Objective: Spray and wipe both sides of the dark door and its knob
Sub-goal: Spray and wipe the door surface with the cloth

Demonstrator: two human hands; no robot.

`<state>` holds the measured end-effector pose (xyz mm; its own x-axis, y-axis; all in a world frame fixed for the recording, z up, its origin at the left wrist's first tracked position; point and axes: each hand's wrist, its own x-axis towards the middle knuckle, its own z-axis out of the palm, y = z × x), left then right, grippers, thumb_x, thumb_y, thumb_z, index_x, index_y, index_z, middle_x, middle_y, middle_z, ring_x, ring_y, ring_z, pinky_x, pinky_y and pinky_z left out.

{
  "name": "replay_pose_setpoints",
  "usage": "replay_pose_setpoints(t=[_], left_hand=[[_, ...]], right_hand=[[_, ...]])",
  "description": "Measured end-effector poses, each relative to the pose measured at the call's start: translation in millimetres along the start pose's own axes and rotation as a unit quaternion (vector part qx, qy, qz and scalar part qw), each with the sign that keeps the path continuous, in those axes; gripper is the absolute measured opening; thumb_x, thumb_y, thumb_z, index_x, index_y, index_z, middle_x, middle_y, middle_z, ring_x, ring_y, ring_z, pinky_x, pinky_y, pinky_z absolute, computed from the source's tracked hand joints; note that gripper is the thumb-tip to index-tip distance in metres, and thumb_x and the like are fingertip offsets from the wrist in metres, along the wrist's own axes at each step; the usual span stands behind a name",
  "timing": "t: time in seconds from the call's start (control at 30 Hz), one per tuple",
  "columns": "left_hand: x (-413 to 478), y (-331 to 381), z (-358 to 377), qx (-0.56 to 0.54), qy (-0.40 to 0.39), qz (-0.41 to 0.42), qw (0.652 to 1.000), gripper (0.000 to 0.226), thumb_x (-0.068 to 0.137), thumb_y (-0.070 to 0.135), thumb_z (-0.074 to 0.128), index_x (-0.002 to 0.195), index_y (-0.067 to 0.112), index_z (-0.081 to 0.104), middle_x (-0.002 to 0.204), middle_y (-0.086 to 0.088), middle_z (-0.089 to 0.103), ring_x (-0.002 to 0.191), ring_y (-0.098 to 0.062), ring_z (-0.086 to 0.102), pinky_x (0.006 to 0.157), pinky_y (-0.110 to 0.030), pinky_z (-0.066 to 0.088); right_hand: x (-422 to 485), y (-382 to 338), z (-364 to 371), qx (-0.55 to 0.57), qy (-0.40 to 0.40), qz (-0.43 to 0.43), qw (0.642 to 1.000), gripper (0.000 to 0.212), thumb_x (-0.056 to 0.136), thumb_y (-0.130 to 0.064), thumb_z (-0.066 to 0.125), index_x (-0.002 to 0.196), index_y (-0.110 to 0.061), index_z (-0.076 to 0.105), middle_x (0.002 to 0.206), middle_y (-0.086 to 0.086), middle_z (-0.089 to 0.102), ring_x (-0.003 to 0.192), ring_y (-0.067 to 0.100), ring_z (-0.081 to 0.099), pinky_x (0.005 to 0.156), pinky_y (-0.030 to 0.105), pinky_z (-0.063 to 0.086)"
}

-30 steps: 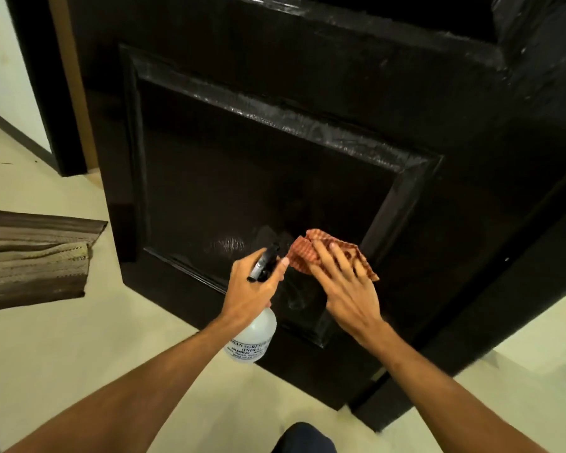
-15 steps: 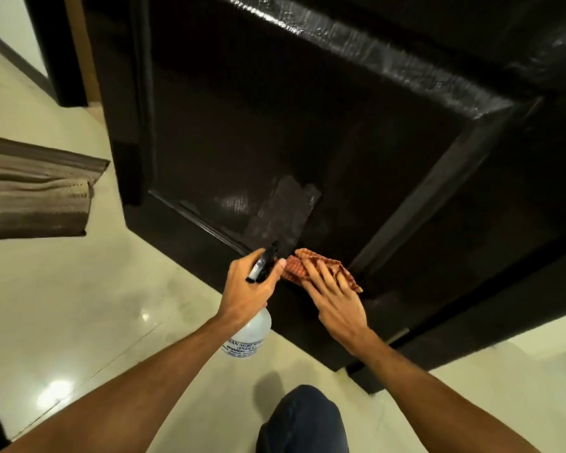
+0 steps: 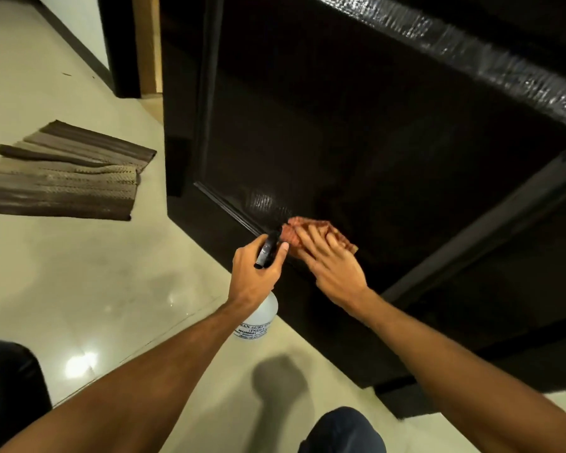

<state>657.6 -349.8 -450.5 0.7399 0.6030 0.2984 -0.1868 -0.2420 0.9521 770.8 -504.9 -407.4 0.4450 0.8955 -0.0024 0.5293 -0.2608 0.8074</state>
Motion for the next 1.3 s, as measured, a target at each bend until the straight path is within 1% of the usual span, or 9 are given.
replay_pose_setpoints(t=[0.1,0.23,0.33,0.47,0.57,0.67,0.83,1.1,1.3], left_hand=[[-3,-10,-14,0.023,0.006,0.006,1.0,0.022,0.097,0.038,0.072,0.085,0.021,0.066,0.065,0.012,0.062,0.059,-0.009,0.061,0.062,-0.032,0.05],[4,-29,-33,0.035,0.022,-0.017,0.999,0.041,0.093,0.061,0.062,0.083,0.021,0.063,0.066,0.002,0.065,0.059,-0.026,0.064,0.061,-0.052,0.057],[1,-36,-35,0.034,0.015,-0.027,0.999,0.04,0.092,0.061,0.063,0.084,0.022,0.063,0.065,0.001,0.063,0.056,-0.028,0.063,0.056,-0.058,0.057],[0,-31,-37,0.024,0.014,-0.029,0.999,0.036,0.094,0.055,0.066,0.081,0.021,0.063,0.061,0.002,0.061,0.052,-0.028,0.061,0.054,-0.057,0.056],[-3,-31,-38,0.031,0.006,-0.034,0.999,0.029,0.099,0.041,0.07,0.083,0.019,0.063,0.065,-0.004,0.064,0.055,-0.029,0.062,0.052,-0.057,0.056],[-15,-34,-32,0.029,-0.009,-0.04,0.999,0.029,0.098,0.042,0.07,0.082,0.019,0.063,0.065,-0.005,0.064,0.055,-0.03,0.062,0.052,-0.056,0.056],[-29,-23,-7,0.011,-0.039,-0.039,0.998,0.031,0.096,0.049,0.07,0.08,0.023,0.063,0.063,0.003,0.064,0.054,-0.024,0.061,0.052,-0.046,0.055],[-36,1,28,-0.001,-0.084,-0.037,0.996,0.02,0.098,0.039,0.072,0.092,0.02,0.071,0.07,0.0,0.068,0.057,-0.019,0.064,0.055,-0.051,0.059],[-38,-10,21,0.02,-0.055,-0.053,0.997,0.024,0.097,0.04,0.073,0.082,0.022,0.067,0.063,0.002,0.065,0.054,-0.022,0.062,0.053,-0.05,0.057]], right_hand=[[5,-15,2,-0.005,-0.073,-0.097,0.993,0.069,0.09,-0.022,0.03,0.158,-0.013,0.038,0.17,0.018,0.011,0.155,0.036,0.016,0.12,0.046,0.007],[72,2,-32,-0.031,0.042,-0.058,0.997,0.071,0.088,-0.022,0.028,0.159,-0.016,0.033,0.17,0.015,0.014,0.155,0.033,0.02,0.119,0.046,0.007],[81,-7,-28,-0.016,0.041,-0.07,0.997,0.067,0.096,-0.022,0.025,0.162,-0.01,0.019,0.171,0.018,0.006,0.157,0.035,0.011,0.123,0.048,0.006],[14,-27,9,-0.009,-0.032,-0.141,0.99,0.065,0.103,-0.025,0.034,0.162,-0.004,0.016,0.17,0.021,0.005,0.156,0.039,0.008,0.126,0.048,0.008],[-47,-14,27,0.043,-0.046,-0.131,0.989,0.067,0.103,-0.022,0.043,0.162,-0.005,0.017,0.169,0.022,0.008,0.156,0.039,0.011,0.126,0.048,0.009],[-92,2,32,-0.004,-0.085,-0.173,0.981,0.069,0.104,-0.016,0.045,0.163,-0.006,0.011,0.17,0.021,-0.003,0.157,0.038,0.006,0.126,0.049,0.009],[-86,35,15,0.007,0.025,-0.055,0.998,0.07,0.092,-0.025,0.044,0.159,-0.011,0.031,0.17,0.017,0.007,0.156,0.034,0.018,0.121,0.048,0.012],[-132,12,44,0.02,-0.068,-0.094,0.993,0.074,0.1,-0.024,0.052,0.163,-0.01,0.015,0.169,0.018,-0.008,0.158,0.033,0.005,0.123,0.049,-0.005],[-113,20,39,0.018,-0.018,-0.066,0.997,0.067,0.094,-0.021,0.05,0.159,-0.013,0.033,0.17,0.019,0.006,0.156,0.035,0.014,0.124,0.05,-0.006]])
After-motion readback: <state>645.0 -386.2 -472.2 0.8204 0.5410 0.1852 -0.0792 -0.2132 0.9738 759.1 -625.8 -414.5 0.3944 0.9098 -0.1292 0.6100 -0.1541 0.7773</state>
